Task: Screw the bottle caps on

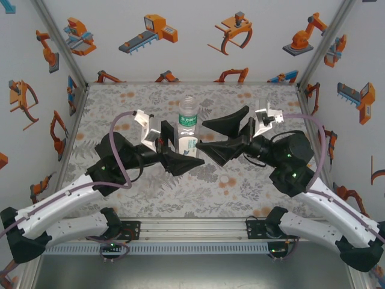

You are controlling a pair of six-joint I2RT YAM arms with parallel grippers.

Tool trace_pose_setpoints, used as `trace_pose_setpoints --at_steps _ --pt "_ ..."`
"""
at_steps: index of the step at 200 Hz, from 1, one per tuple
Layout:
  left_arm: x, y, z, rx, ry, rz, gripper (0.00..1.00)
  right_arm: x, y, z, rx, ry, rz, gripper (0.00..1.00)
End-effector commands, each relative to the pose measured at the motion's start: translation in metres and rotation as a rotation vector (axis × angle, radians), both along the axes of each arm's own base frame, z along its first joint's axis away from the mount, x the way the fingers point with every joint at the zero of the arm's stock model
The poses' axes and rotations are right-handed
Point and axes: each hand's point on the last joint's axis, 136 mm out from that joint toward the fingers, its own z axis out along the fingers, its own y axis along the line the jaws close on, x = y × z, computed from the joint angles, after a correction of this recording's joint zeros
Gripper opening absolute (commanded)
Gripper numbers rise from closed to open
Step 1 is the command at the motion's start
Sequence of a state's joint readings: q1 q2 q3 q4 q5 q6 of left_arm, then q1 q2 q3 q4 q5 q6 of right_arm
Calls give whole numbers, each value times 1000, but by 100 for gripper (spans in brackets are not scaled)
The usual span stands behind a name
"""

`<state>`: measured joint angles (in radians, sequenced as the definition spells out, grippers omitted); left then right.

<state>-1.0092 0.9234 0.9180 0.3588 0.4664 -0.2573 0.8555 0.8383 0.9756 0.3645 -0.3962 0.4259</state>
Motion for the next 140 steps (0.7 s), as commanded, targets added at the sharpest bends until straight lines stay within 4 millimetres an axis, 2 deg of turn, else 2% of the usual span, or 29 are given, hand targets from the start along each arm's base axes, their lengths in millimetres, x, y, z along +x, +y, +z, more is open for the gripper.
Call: trace_pose_setpoints --at_steps 1,40,70,93,115,140 --pt "13 11 -18 93 -20 131 32 30 -10 -28 -132 70 -200 70" --pt "37 36 -55 220 13 318 23 57 -22 -83 -315 232 -359 68" --pt "43 53 -71 255 65 363 10 76 -36 -134 -477 361 -497 67" --pt "48 60 -81 263 114 384 0 84 -42 -172 -598 430 -553 66" --pt "58 68 -94 287 162 437 0 88 -44 -204 -679 481 -582 66" --pt "60 68 -101 311 171 440 0 90 -48 -236 -762 546 -607 66"
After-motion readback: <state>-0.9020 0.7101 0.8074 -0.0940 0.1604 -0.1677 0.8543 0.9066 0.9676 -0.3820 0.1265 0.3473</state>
